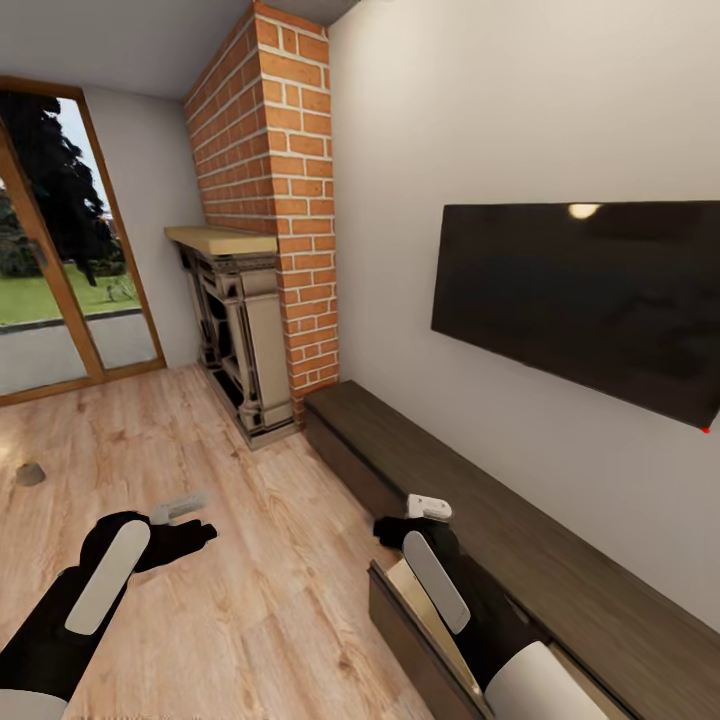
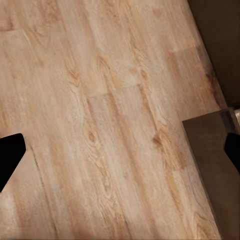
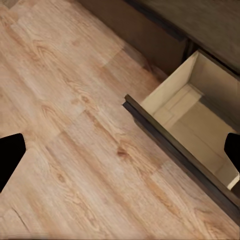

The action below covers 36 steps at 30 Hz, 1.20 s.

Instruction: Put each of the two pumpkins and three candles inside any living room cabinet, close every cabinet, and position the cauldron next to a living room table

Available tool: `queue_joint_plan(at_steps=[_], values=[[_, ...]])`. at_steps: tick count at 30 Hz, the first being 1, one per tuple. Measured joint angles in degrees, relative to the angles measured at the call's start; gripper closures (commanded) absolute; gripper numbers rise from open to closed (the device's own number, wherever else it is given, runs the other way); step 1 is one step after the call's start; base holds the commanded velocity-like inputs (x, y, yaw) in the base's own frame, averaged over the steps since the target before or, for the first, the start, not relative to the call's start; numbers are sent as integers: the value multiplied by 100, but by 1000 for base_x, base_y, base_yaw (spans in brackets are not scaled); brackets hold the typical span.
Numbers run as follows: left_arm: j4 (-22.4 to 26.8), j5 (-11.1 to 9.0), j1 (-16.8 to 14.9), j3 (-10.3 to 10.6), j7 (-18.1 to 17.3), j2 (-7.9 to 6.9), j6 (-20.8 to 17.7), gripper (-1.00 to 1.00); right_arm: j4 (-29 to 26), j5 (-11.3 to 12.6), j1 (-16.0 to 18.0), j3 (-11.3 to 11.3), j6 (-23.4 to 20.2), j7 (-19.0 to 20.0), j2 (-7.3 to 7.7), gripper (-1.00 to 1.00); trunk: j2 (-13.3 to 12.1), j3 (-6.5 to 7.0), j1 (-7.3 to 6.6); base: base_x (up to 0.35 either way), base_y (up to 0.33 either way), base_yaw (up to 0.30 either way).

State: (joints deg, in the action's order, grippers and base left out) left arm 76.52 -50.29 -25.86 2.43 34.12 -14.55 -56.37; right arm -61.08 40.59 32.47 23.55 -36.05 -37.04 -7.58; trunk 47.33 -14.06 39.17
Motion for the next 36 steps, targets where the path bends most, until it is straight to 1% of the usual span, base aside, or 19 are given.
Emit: queue_joint_plan(at_steps=[17, 36], values=[[0, -45, 0, -9, 0, -8, 0, -100, 7, -9, 0, 16, 0, 0, -7, -100, 0, 79, 0, 0, 0, 258], [-9, -49, 0, -10, 0, -15, 0, -100, 7, -16, 0, 18, 0, 0, -5, -100, 0, 166, 0, 0, 0, 258]])
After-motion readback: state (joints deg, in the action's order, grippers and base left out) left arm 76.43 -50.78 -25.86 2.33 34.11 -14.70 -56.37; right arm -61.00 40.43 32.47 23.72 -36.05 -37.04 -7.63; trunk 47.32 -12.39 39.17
